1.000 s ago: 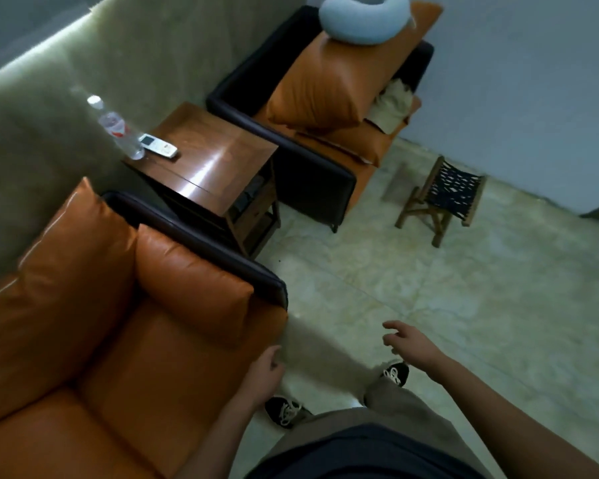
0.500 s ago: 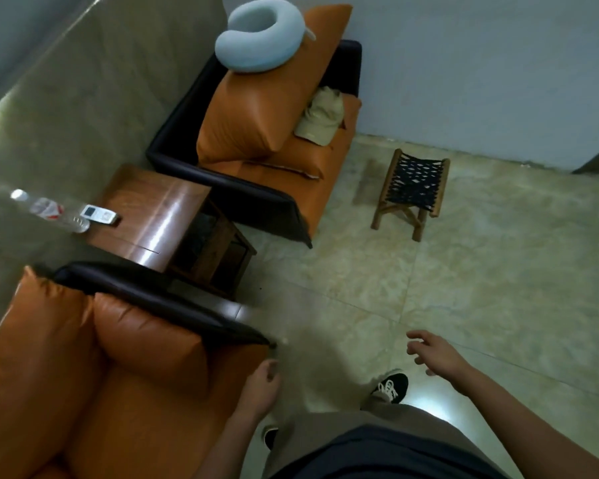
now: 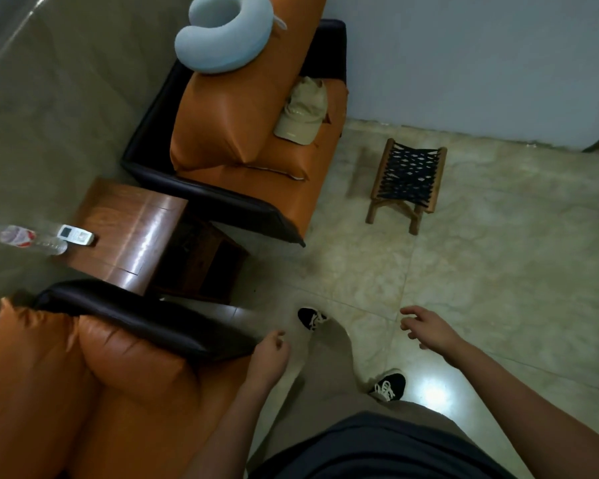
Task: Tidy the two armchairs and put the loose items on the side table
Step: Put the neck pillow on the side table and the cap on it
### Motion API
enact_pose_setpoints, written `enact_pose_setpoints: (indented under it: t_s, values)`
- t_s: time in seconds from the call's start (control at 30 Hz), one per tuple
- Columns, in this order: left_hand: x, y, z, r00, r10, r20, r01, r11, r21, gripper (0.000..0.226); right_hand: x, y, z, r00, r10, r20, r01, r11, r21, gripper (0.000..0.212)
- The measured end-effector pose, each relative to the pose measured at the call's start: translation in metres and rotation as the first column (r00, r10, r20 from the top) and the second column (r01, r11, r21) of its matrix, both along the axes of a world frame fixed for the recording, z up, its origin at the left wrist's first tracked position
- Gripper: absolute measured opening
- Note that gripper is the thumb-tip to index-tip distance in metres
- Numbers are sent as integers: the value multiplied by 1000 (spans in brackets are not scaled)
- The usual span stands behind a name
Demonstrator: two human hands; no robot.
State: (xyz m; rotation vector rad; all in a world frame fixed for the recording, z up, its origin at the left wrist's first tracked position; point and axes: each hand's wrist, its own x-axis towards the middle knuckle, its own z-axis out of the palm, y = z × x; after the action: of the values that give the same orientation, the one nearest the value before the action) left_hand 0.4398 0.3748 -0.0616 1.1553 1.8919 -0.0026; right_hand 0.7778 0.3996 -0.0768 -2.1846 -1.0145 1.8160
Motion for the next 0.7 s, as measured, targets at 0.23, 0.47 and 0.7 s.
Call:
enact_pose_setpoints:
  t_s: [0.23, 0.47, 0.7]
  values:
    - [14, 113, -13, 996, -81, 25, 81, 997, -3, 37, 10, 70, 4, 996, -41, 78, 41, 999, 10, 35]
    - [11, 236, -10, 972, -193, 134, 189, 981, 43, 35, 24, 142, 8, 951, -274, 145, 268, 962, 58, 32]
    - [1, 320, -6, 963, -121, 241, 107, 992, 70, 33, 23, 215, 6, 939, -306, 156, 305, 952, 34, 30]
